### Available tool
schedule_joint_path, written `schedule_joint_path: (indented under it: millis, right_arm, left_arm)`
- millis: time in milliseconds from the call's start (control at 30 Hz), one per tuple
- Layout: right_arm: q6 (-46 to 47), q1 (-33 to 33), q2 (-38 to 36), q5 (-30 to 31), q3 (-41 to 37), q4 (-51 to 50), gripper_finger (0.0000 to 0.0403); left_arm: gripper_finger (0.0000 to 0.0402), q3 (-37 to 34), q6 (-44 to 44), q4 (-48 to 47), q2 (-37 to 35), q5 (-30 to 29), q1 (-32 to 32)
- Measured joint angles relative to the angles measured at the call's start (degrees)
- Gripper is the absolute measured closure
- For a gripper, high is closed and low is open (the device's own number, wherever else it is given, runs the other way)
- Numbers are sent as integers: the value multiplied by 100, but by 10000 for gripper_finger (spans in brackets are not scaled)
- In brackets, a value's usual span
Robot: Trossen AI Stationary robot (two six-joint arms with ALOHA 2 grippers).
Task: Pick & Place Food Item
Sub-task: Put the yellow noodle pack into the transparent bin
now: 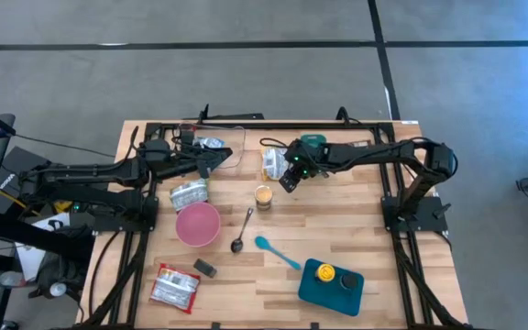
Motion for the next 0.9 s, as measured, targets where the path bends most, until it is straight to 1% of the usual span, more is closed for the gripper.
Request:
schedule_joint_path:
  millis: [67, 200, 333, 433, 700, 900]
  right_arm:
    - [2, -2, 38, 1, 0, 34, 210]
    - [2, -2, 393, -6, -10, -27, 212]
    - [7, -17, 788, -8, 18, -12, 222]
    - [4, -13, 931, -26, 148, -3, 232]
    - [-90, 28, 897, 67, 530, -136, 254]
    - [-105, -101, 931, 78, 704, -348, 271]
  left_arm:
    - [284, 0, 0, 0, 0, 0, 0]
    - [284, 0, 0, 0, -2, 0, 0]
    - [284, 0, 0, -3, -2, 0, 0]
    - [284, 0, 0, 11, -4, 0, -2]
    - [284, 0, 0, 0, -4, 0, -2]
    - [284, 0, 0, -2, -4, 0, 0]
